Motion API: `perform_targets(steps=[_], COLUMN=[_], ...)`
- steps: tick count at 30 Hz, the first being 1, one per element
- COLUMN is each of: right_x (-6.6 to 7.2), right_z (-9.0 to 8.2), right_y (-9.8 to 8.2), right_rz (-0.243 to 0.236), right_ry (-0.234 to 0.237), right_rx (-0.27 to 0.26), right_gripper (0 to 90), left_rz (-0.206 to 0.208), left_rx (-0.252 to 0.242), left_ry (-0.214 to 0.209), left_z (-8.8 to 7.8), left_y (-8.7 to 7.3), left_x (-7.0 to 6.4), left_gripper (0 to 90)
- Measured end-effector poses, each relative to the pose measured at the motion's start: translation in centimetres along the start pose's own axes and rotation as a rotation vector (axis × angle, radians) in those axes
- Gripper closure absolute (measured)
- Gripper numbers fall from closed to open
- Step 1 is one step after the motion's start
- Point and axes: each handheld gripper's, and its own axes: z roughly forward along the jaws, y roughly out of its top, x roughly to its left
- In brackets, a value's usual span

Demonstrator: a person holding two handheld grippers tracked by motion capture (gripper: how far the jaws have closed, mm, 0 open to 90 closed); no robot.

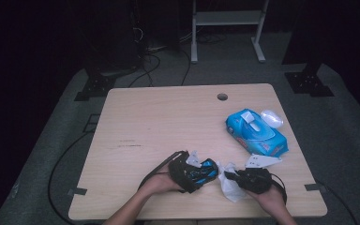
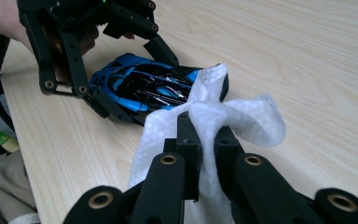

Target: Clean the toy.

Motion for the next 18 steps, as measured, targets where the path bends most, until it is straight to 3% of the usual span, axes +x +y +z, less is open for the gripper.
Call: perform_targets(steps=[10,18], right_x=[-0.19,-0.38], right_z=[-0.22,-0.43], right_y=[0.04,0.06], right_rz=[0.006,0.011], right_ry=[-0.008,-0.013], right_rx=[-0.017,-0.028], right_gripper=[84.7,84.7], left_rz=[0.027,0.033], left_rx=[0.029,0.018], left_ry=[-0.005,-0.026], left_z=[-0.16,-0.45], left_y=[0.57,0.68], left_x=[-0.14,0.2], left_gripper=[25.7,25.9])
